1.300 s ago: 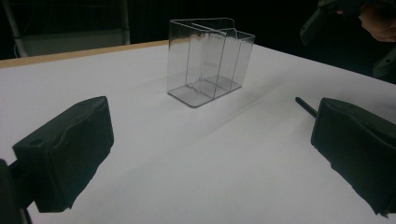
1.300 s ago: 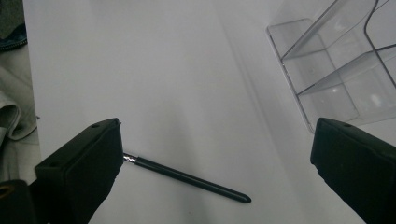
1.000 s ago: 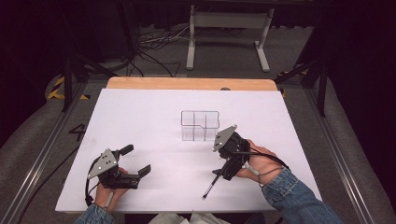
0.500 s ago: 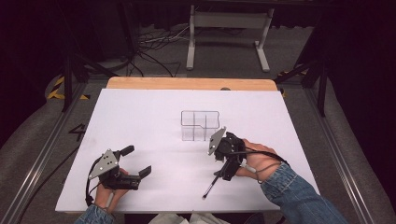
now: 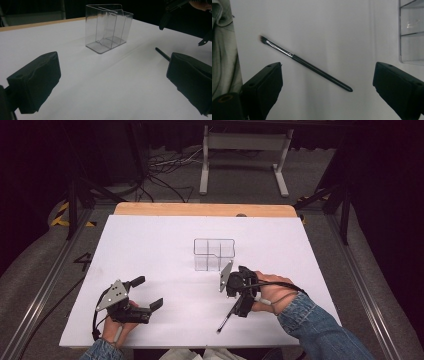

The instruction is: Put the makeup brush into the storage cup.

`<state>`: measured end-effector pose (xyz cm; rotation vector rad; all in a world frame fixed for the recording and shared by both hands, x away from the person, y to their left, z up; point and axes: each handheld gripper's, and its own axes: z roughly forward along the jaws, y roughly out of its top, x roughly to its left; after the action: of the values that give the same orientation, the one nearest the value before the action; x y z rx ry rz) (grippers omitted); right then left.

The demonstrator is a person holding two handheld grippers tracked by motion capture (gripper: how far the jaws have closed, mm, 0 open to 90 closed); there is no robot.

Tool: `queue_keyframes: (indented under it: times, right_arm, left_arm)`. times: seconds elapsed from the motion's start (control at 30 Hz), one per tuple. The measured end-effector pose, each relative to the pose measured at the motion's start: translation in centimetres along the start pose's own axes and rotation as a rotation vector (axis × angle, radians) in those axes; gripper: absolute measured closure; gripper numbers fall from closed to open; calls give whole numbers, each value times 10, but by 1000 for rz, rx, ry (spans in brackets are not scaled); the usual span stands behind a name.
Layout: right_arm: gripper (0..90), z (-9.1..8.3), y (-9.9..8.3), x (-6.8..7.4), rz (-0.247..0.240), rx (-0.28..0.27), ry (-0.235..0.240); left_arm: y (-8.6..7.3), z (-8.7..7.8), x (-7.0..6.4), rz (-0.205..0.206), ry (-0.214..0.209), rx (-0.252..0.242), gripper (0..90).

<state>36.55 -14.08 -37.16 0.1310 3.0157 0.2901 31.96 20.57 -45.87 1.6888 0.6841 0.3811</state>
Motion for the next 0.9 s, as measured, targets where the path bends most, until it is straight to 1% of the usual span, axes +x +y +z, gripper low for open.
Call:
queue_keyframes:
  times: [0.13, 0.33, 0.6, 0.67, 0.9]
  right_arm:
    - [115, 4, 2, 2, -13, 15, 11]
    - [132, 10, 4, 4, -27, 35, 10]
    - [148, 26, 2, 3, -38, 64, 38]
    - [150, 29, 2, 3, -34, 71, 45]
    - [169, 38, 2, 3, -45, 105, 63]
  left_arm:
    - [0, 1, -1, 0, -6, 6, 0]
    - [0, 1, 0, 0, -7, 7, 0]
    - [0, 1, 0, -2, -6, 9, 0]
    - [0, 1, 0, -4, -6, 8, 0]
    - [0, 1, 0, -5, -6, 8, 0]
